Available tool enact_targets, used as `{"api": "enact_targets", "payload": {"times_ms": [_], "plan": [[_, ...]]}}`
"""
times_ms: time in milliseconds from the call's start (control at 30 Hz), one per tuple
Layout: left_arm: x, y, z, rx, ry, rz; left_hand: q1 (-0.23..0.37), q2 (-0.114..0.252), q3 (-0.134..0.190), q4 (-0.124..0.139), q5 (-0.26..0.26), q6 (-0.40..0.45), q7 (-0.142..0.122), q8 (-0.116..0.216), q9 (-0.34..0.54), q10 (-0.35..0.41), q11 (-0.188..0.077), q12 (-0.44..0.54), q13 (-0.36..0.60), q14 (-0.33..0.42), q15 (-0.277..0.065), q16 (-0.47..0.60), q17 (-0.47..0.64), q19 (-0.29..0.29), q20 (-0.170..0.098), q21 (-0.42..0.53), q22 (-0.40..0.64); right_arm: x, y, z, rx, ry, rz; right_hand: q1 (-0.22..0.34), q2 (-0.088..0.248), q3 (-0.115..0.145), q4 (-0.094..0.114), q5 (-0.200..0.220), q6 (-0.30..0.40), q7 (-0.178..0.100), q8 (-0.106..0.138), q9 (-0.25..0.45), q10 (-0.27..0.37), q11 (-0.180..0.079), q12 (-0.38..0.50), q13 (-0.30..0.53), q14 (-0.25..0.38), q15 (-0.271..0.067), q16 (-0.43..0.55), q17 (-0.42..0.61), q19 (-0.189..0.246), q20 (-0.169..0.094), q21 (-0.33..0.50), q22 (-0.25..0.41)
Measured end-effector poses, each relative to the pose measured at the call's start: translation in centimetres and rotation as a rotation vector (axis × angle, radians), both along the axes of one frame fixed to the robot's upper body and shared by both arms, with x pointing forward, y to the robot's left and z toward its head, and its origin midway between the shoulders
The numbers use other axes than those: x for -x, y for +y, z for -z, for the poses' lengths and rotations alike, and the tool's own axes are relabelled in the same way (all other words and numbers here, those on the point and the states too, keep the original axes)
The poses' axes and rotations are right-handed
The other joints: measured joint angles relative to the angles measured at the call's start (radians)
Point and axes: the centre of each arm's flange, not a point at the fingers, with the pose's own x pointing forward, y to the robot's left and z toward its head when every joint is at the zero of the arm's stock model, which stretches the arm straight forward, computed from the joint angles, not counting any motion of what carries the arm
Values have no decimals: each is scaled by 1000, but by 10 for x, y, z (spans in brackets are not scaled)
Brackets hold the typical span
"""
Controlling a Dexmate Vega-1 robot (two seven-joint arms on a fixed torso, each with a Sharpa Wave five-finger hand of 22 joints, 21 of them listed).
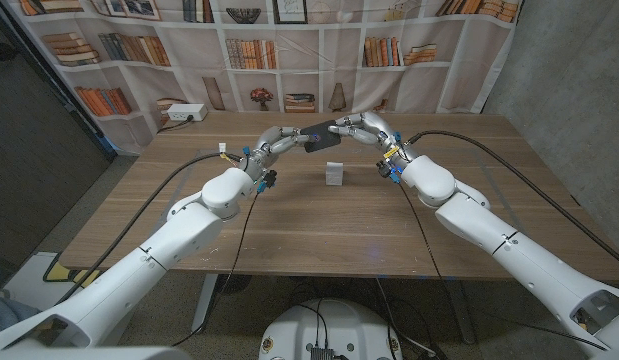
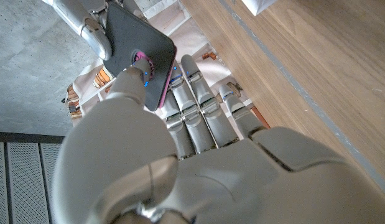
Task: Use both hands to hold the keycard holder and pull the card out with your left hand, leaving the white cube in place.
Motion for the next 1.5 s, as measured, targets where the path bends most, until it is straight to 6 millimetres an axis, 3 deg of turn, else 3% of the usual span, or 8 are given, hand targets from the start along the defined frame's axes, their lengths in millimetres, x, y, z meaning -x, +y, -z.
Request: {"api": "enact_targets", "payload": {"times_ms": [167, 433, 533, 900, 1033, 1100, 1267, 1500], "plan": [[0, 3, 0, -3, 7, -14, -14, -9, 0, 0, 0, 0, 0, 35, 0, 0, 0, 9, 31, 1, 1, 0, 0, 0, 0, 0, 0, 0, -2, -5, -7, -16, 7, 0, 0, 2, -2, -3, 0, 0, -1, 0, 2, 2, 0, 0, 0, 0, 0, 0, 0, 0, 0, 0], [-1, 7, 1, -2, 19, -29, -33, -6, 0, 0, 2, -4, 4, 47, 0, 0, 0, 20, 61, 6, -2, 0, 0, 4, 4, 0, 0, 1, -6, -10, -17, -28, 17, 7, 5, 11, 0, -4, 0, 0, 7, 0, 2, 2, 1, -1, 0, 0, 0, 0, 2, 2, 0, 0], [-4, 10, 5, -3, 30, -39, -41, -6, 60, -60, 73, -10, 10, 93, 21, 7, -9, 32, 76, 7, 0, -2, 0, 5, 6, 0, 0, 1, -7, -12, -25, -32, 20, 14, 13, 14, 3, -3, 2, -2, 12, 5, 5, -2, 5, 0, 0, 0, 0, 0, 2, 2, 0, 0], [-3, 8, 3, 15, 23, -18, -63, -18, 82, -82, 78, -12, 12, 98, 50, 6, -11, 29, 97, 5, -2, -4, 0, 11, 11, 0, 3, 1, -6, -9, -25, -27, 20, 8, 7, 13, 2, -3, 16, -8, 5, 0, 5, -2, 5, -1, 0, 0, 0, 2, 0, 7, 0, 0], [-2, 7, 3, 16, 22, -12, -67, -22, 89, -89, 78, -12, 12, 98, 59, 6, -11, 29, 104, 5, -2, -4, 0, 7, 15, 0, 3, 0, -5, -6, -29, -21, 17, -9, -10, 12, 3, -3, 21, -22, -6, 0, -7, -4, -3, -1, -9, 1, -3, -1, 6, 40, 0, 0], [-2, 7, 3, 16, 23, -10, -70, -22, 91, -91, 78, -13, 13, 98, 65, 6, -11, 29, 104, 5, -2, -4, 0, 5, 16, 0, 3, 0, -6, -6, -37, -14, 12, -64, -45, -19, 19, -8, -21, -39, -36, 0, -75, -3, -20, -1, -48, 10, -7, 2, -2, 81, 0, 0], [-2, 7, 3, 16, 21, -4, -77, -24, 106, -90, 78, -14, 14, 98, 83, 6, -11, 29, 104, 5, -2, -4, 0, 5, 16, 0, 3, -1, -9, -5, -35, -4, 4, -229, -171, -116, 57, -11, -181, 11, -84, -8, -239, 12, -27, -5, -181, 48, -12, 7, -40, 173, -16, 0], [-4, 7, 3, 14, 19, 3, -87, -34, 125, -84, 78, -14, 14, 98, 103, 6, -11, 29, 104, -1, 4, -4, 0, 5, 16, 0, 2, 2, -11, -7, 8, 6, -7, -318, -234, -168, 81, 6, -284, 75, -88, -12, -336, 72, -27, -2, -266, 98, -12, 7, -59, 206, -26, 0]]}}
